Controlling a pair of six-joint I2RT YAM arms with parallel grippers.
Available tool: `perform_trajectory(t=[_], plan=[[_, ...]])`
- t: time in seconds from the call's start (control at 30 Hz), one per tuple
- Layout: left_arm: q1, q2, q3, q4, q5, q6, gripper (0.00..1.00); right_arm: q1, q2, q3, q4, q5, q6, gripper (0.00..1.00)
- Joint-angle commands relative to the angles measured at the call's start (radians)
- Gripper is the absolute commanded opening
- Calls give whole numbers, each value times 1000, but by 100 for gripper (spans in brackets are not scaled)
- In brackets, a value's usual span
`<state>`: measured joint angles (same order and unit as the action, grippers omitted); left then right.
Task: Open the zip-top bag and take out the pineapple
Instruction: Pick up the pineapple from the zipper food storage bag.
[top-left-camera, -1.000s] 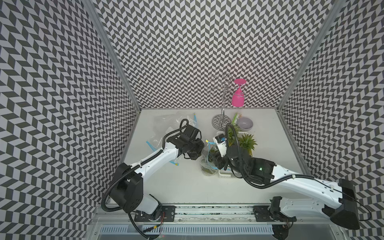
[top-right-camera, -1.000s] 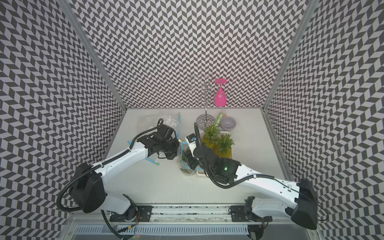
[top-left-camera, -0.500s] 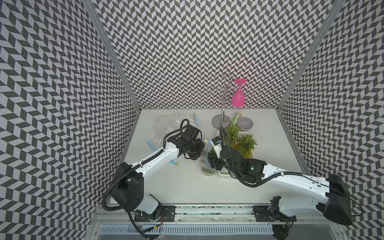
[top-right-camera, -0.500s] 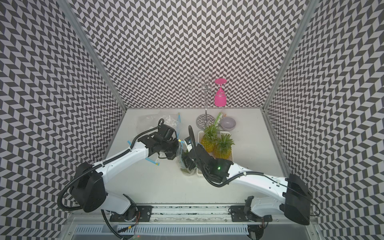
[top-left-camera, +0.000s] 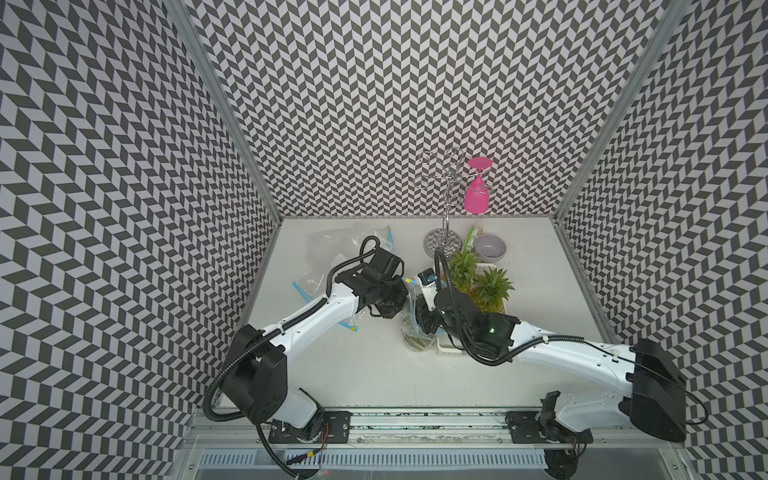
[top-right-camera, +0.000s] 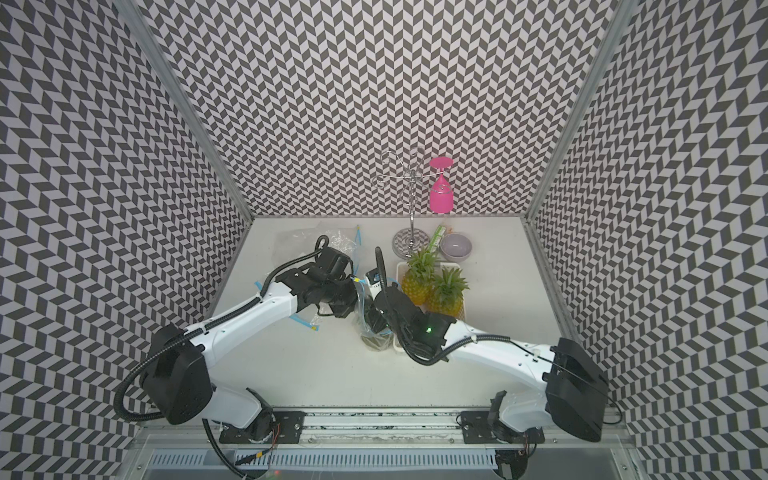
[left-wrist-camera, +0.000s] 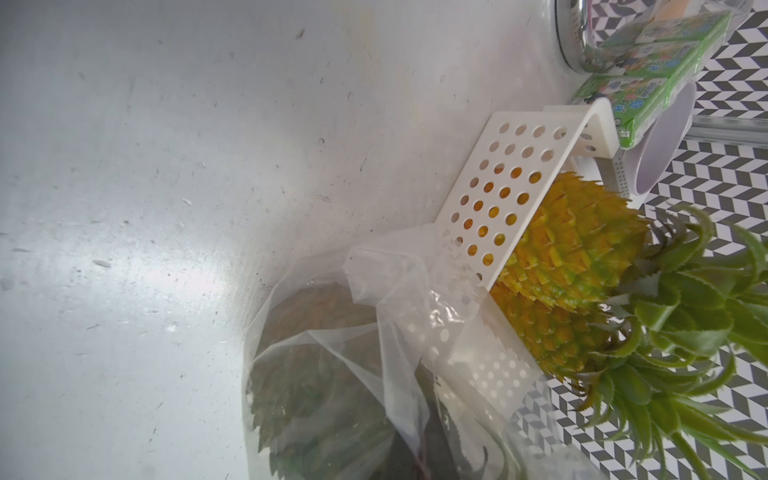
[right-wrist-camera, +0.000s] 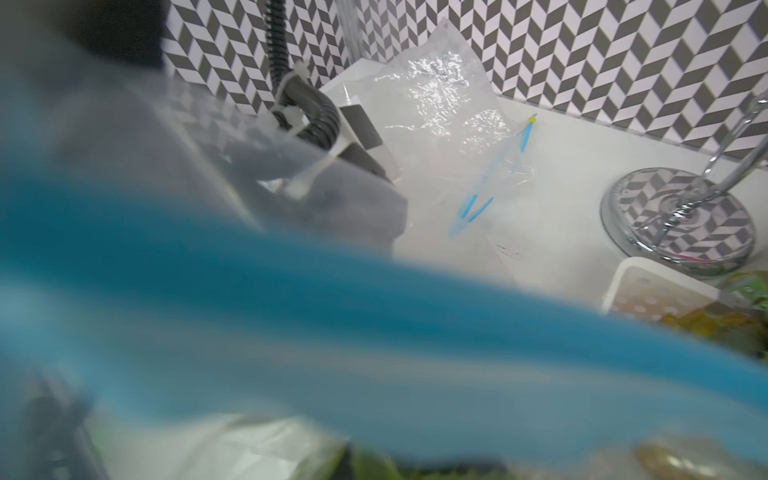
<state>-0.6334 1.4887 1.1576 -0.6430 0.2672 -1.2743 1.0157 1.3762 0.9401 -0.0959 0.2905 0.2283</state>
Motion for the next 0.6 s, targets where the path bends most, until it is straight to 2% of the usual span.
perform_trajectory(t=[0.0,0.1,0.23,0.4,0.57], plan=[[-26,-11,63,-103,-46,18,1,-15,-1,-9,-69,-6,3,0],[-21,-27,98,-145,-91,24,22,-17,-77,-7,-34,5,15,0],[11,-66,97,-188,-125,11,55,-56,-142,49,-38,-71,34,0],[84,-147,70,-185,-109,-34,71,-117,-172,133,-28,-186,61,0],[149,-205,-6,-92,23,-122,84,-197,-185,161,37,-332,90,0]])
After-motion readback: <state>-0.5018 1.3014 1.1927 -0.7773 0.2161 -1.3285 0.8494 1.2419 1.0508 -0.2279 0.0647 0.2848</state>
